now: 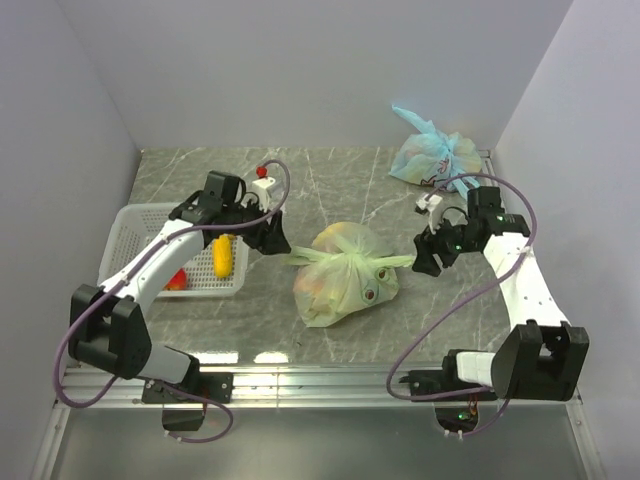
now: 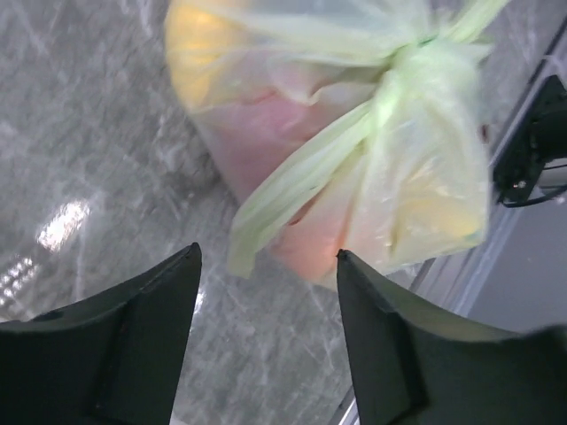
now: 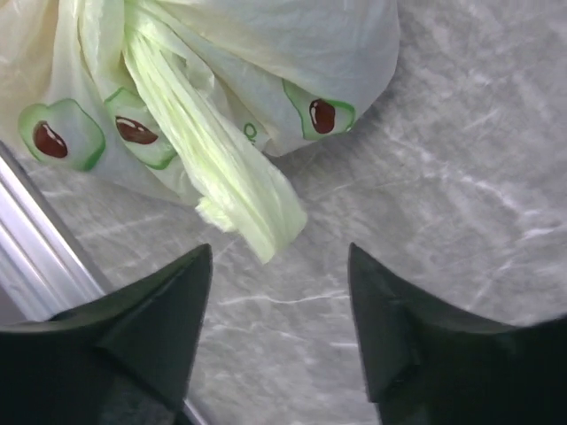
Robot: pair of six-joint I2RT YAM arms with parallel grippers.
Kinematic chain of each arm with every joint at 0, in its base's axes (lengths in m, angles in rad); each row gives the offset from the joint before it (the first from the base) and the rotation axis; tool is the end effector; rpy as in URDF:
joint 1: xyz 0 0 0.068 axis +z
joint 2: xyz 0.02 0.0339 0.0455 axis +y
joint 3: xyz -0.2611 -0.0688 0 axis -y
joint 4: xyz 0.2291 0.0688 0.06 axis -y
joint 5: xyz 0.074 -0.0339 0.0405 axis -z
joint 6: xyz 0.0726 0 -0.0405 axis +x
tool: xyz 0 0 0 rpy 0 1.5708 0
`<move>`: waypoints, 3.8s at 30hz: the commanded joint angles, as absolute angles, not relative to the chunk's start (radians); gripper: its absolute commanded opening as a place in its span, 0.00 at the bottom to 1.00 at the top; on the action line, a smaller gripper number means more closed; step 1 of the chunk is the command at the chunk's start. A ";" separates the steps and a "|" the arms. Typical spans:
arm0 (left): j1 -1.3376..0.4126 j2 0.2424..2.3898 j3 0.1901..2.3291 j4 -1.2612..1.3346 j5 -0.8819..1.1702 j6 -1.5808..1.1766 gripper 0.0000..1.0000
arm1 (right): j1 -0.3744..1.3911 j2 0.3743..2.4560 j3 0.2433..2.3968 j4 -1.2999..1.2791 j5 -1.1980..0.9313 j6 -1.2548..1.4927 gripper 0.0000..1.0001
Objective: Place the fake fruits into the plastic bag and tie a complex knot
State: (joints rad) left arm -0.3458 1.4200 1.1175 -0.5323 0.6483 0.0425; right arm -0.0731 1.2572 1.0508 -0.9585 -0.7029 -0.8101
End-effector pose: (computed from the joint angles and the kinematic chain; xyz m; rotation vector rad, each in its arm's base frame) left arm 0.2729 -0.1449 0.2629 0.7543 2.2537 -0.9201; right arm 0.2299 0.0302 0.2548 -1.0433 2.1943 0.5901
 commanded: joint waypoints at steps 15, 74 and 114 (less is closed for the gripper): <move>-0.434 1.403 1.187 -0.618 0.621 0.652 0.99 | 0.219 1.212 1.060 -0.802 -0.427 -0.943 0.90; -0.216 1.545 1.302 -0.485 0.500 0.324 0.00 | -0.114 1.282 1.028 -0.623 -0.446 -0.674 0.00; -0.118 1.467 1.683 -0.771 0.519 0.019 0.99 | 0.031 1.055 1.198 -0.758 -0.520 -0.355 0.96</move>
